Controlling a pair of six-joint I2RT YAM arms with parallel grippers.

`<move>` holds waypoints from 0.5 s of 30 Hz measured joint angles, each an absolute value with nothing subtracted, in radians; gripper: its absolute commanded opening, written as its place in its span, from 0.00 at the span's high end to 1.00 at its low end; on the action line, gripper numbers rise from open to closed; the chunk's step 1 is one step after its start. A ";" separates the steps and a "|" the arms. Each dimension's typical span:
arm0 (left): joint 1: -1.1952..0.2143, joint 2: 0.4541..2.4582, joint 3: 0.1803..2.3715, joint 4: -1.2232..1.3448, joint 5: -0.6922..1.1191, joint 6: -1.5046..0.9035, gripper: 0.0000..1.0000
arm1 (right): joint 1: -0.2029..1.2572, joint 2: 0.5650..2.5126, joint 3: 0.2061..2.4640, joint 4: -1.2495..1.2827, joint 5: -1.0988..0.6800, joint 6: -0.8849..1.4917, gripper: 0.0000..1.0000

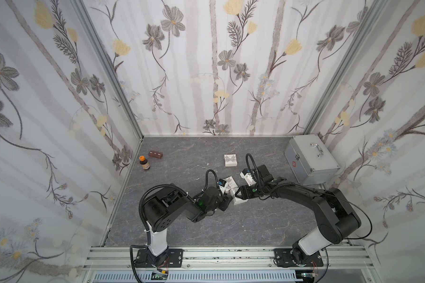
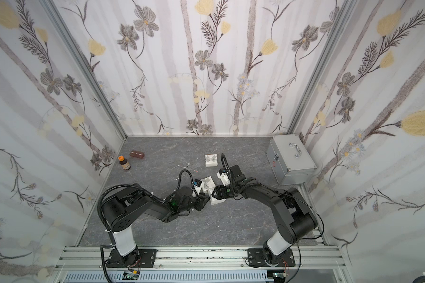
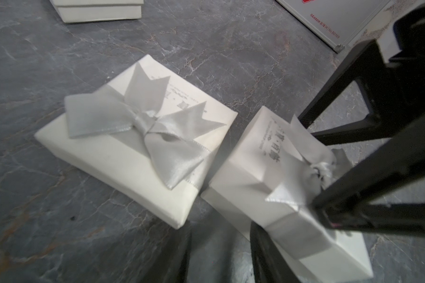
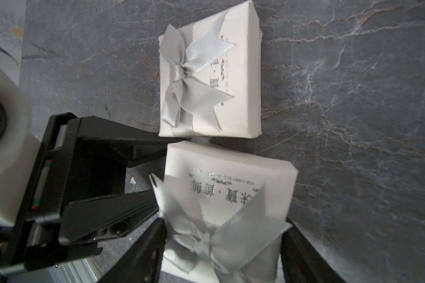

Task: Take the necklace out of the lift-off lid jewelry box
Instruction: Close the lid on the jewelry box.

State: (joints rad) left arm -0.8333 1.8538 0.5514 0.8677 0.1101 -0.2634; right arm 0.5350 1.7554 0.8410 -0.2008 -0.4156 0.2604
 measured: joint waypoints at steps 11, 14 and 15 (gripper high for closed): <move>-0.834 1.757 0.469 0.822 0.097 -0.269 0.56 | 0.554 1.802 0.857 -0.223 -0.376 0.259 0.33; -0.832 1.711 0.450 0.778 0.084 -0.269 0.55 | 0.556 1.803 0.867 -0.239 -0.356 0.258 0.34; -0.831 1.691 0.447 0.761 0.080 -0.269 0.55 | 0.558 1.803 0.872 -0.247 -0.345 0.258 0.34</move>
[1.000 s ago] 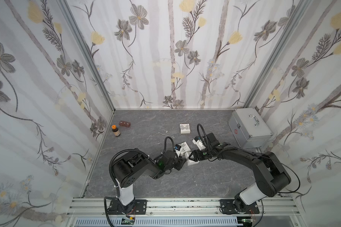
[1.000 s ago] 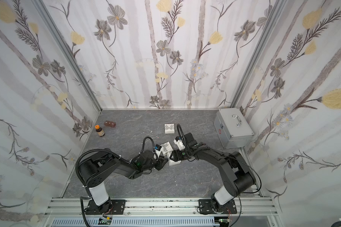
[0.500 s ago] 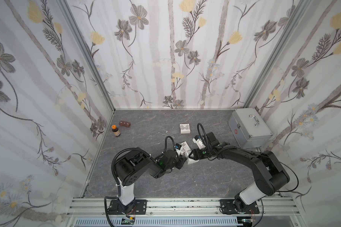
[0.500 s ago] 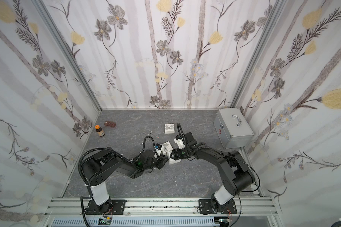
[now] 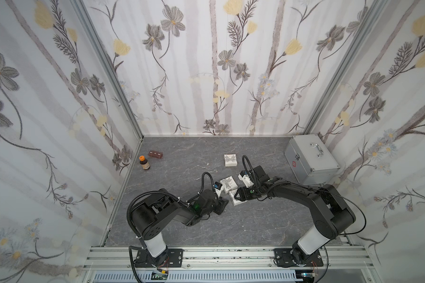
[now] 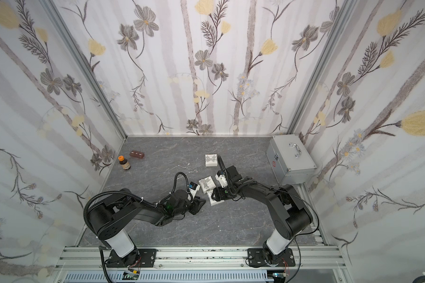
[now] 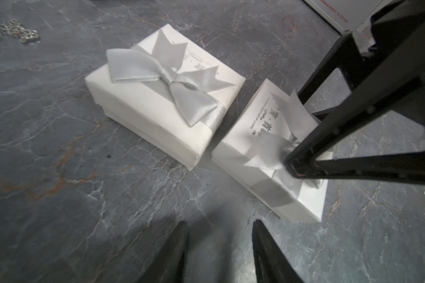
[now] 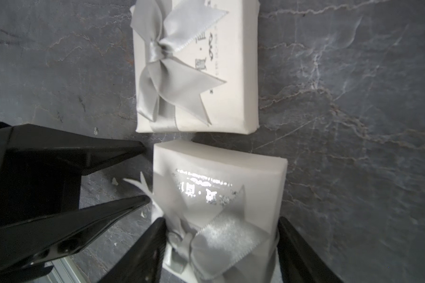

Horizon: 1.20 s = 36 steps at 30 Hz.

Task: Take the necklace out of the lift-off lid jewelry box
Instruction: Close the lid on the jewelry box, then move the jewelry box to the center of the board.

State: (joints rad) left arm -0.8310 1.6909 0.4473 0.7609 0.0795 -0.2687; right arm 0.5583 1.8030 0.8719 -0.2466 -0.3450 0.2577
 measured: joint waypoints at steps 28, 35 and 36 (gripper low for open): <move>-0.599 1.121 0.465 0.306 -0.047 -0.186 0.42 | 0.691 1.834 1.068 -0.448 -0.029 0.190 0.15; -0.564 1.076 0.454 0.264 -0.036 -0.183 0.34 | 0.714 1.874 1.079 -0.482 0.002 0.198 0.13; -0.561 1.072 0.453 0.258 -0.032 -0.183 0.34 | 0.716 1.880 1.079 -0.482 0.002 0.198 0.14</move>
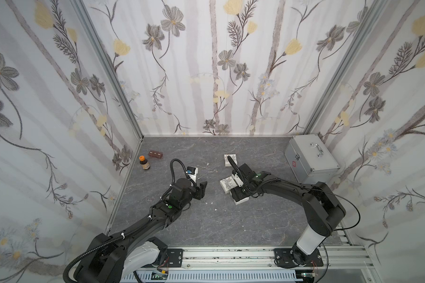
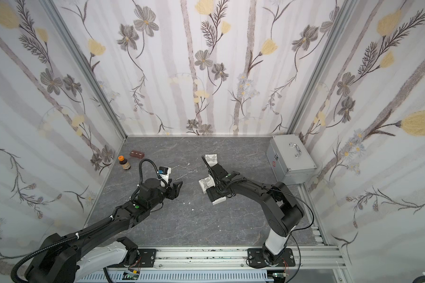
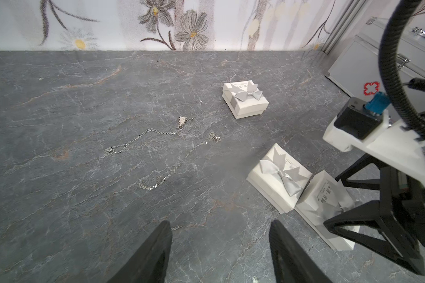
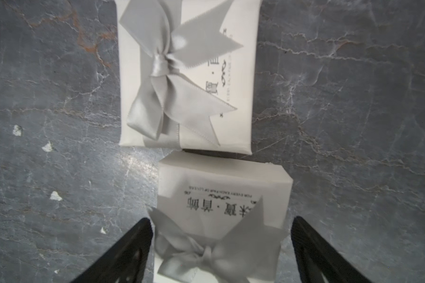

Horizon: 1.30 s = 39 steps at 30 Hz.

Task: Take the necklace out of the lift-off lid jewelry box
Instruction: Move the jewelry box to the center of the board.

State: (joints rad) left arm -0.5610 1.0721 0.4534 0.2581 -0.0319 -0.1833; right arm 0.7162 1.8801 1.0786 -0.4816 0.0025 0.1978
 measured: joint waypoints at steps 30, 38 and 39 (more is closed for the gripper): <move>-0.527 0.959 0.449 0.165 -0.015 -0.164 0.29 | 0.430 1.850 1.147 -0.542 0.195 0.170 0.05; -0.519 0.957 0.450 0.149 -0.015 -0.164 0.27 | 0.629 1.919 1.336 -0.546 0.125 0.132 0.06; -0.519 0.956 0.451 0.146 -0.014 -0.164 0.27 | 0.643 1.944 1.356 -0.546 0.110 0.130 0.06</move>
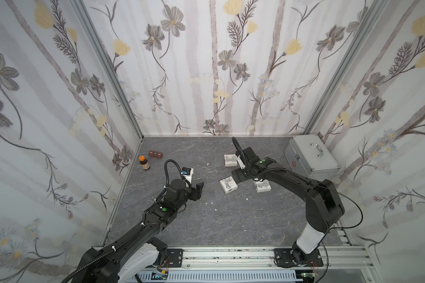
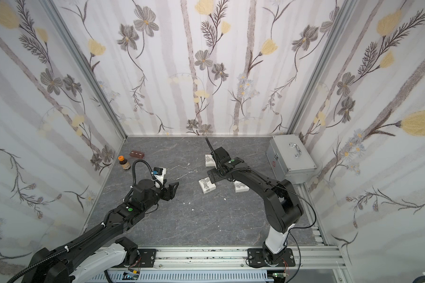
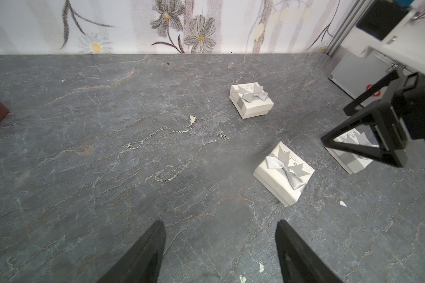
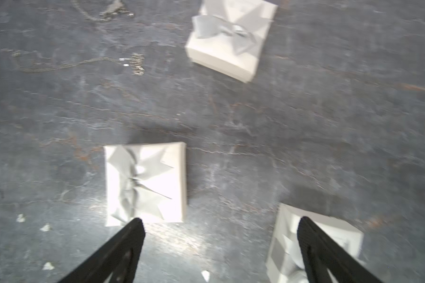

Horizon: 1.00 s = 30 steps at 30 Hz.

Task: Take the necklace out of the lift-off lid jewelry box
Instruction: Move the jewelry box to the center of the board.

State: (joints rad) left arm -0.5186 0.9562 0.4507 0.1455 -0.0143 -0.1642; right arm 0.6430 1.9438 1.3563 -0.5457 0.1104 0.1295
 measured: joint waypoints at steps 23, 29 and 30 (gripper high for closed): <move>-0.511 0.886 0.469 0.088 -0.025 -0.159 0.24 | 0.720 2.185 1.458 -0.547 0.007 0.172 0.14; -0.511 0.891 0.469 0.088 -0.025 -0.159 0.24 | 0.680 2.189 1.405 -0.527 0.022 0.209 0.26; -0.511 0.891 0.469 0.088 -0.025 -0.159 0.25 | 0.666 2.183 1.391 -0.515 0.024 0.212 0.26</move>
State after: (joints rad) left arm -0.5106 0.8909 0.4690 0.0879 -0.0250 -0.1585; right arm 0.6662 2.1826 1.3914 -0.5152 0.0238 0.2119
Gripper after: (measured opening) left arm 0.755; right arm 0.752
